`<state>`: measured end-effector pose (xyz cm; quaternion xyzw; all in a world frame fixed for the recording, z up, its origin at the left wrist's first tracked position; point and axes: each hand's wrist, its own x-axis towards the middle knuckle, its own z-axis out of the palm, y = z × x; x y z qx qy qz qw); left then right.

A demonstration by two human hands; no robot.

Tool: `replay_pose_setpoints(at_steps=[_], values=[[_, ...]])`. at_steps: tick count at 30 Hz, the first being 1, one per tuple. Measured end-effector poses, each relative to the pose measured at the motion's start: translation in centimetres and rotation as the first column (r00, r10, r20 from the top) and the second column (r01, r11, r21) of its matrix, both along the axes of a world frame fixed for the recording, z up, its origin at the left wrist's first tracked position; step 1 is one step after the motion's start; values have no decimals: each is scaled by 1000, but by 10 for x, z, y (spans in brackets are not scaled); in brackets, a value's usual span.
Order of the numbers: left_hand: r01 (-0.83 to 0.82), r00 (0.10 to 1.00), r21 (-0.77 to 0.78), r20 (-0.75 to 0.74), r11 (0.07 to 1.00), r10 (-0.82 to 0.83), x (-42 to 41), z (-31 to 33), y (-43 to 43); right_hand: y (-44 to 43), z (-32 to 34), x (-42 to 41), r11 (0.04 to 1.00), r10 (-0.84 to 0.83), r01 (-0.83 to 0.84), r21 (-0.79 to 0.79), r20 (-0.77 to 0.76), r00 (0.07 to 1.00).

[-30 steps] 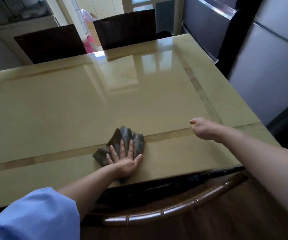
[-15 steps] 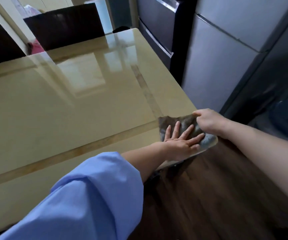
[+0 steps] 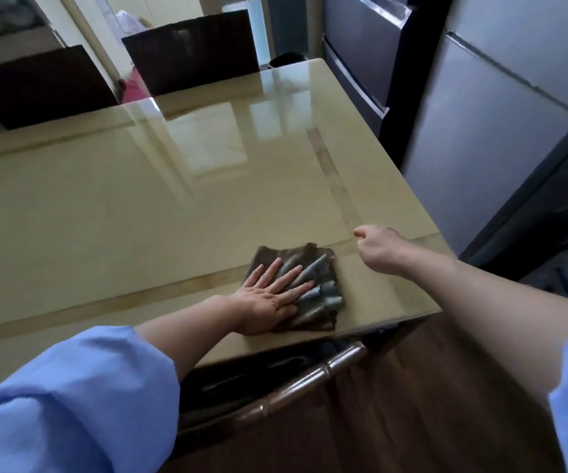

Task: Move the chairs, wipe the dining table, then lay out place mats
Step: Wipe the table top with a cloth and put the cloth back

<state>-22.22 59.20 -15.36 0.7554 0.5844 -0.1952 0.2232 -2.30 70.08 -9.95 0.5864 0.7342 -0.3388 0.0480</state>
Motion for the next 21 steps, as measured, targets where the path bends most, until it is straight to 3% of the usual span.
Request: replay_pose_setpoints(at_steps=[4, 9, 15, 21], values=[[-300, 953, -22, -46, 954, 298, -68, 4, -33, -3, 3, -53, 994, 106, -106, 20, -20, 994], [-582, 813, -10, -13, 813, 582, -130, -4, -55, -5, -1, -117, 979, 205, -205, 12, -5, 979], [-659, 752, 34, 40, 751, 658, -173, -12, -28, 14, -15, -195, 962, 270, -270, -37, -17, 963], [-662, 750, 61, 55, 747, 659, -244, -16, 36, 65, -32, -283, 953, 302, -302, -18, -7, 953]])
